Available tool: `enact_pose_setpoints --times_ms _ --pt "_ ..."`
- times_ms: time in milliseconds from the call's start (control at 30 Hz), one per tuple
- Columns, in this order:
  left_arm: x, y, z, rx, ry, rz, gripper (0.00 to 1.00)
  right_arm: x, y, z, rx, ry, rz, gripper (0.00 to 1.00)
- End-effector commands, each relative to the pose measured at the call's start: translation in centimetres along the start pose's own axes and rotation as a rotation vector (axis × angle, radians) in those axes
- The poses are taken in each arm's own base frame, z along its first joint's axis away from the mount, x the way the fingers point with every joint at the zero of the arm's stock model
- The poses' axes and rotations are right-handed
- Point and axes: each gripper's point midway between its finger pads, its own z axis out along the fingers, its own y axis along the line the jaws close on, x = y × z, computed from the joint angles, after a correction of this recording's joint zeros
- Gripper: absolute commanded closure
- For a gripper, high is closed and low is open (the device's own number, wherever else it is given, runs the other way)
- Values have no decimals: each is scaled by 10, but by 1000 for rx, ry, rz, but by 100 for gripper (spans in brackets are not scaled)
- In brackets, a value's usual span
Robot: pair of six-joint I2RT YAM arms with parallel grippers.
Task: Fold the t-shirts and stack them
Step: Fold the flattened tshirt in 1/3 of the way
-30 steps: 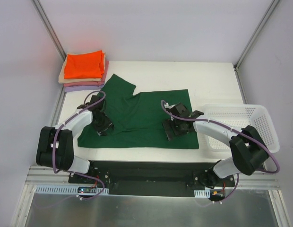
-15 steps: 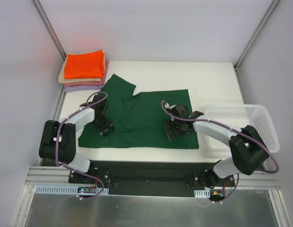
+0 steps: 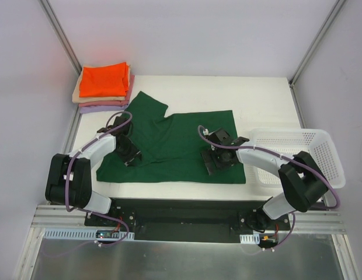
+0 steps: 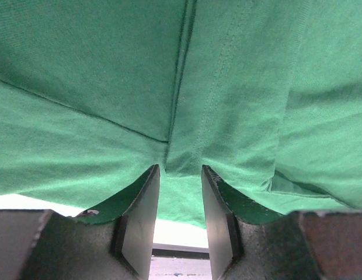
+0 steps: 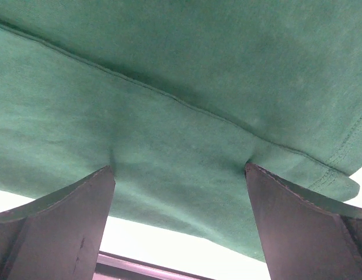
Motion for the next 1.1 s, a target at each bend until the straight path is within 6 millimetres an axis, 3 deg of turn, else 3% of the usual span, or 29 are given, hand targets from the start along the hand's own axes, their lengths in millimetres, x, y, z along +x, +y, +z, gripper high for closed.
enact_pose_setpoints --times_ms 0,467,600,933,1067 --pt "0 5 4 -58 10 -15 67 2 -4 1 25 24 -10 4" --pt "-5 0 9 -78 4 -63 83 4 -8 1 42 38 -6 4" --pt "-6 -3 8 -74 8 -66 94 5 -8 2 43 43 -8 4" --pt "-13 -12 -1 -40 -25 -53 100 5 -11 0 57 44 -7 4" --pt "-18 -26 -6 -12 -38 -18 100 5 -12 -1 60 45 -6 4"
